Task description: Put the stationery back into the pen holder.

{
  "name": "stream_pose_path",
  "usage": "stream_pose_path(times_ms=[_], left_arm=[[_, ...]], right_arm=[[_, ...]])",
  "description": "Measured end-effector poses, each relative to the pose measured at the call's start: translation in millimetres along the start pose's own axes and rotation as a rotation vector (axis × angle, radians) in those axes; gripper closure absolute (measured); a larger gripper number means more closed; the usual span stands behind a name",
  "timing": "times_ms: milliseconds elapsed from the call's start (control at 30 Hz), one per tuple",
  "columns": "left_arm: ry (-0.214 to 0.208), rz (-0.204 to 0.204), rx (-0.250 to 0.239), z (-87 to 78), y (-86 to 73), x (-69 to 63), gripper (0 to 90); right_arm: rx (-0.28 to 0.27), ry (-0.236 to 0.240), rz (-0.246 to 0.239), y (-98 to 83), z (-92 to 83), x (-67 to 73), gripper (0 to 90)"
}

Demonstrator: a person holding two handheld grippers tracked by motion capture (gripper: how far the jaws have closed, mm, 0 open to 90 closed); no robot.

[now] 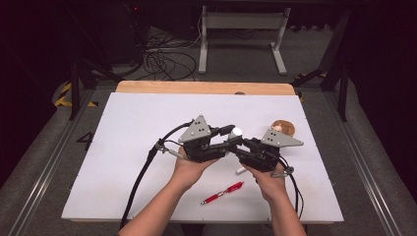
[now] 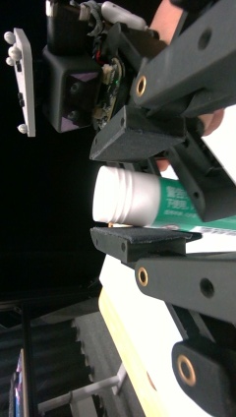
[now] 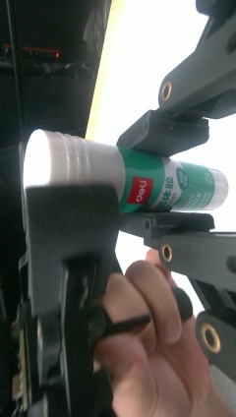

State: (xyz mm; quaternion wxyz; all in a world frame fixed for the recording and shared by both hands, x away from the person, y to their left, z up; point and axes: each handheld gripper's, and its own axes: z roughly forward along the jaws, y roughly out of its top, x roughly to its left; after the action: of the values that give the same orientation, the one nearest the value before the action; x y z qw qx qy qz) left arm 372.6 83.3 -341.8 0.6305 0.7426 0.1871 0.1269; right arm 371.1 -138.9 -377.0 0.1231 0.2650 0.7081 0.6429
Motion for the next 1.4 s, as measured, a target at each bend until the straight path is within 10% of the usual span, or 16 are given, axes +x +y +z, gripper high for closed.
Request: stream_pose_path(times_ms=[1400], left_arm=[[0.135, -0.003, 0.102, -54.4, -19.4, 17.9, 33.3]], right_arm=[[-0.048, -0.230, -0.116, 10.0, -34.1, -20.5, 65.8]])
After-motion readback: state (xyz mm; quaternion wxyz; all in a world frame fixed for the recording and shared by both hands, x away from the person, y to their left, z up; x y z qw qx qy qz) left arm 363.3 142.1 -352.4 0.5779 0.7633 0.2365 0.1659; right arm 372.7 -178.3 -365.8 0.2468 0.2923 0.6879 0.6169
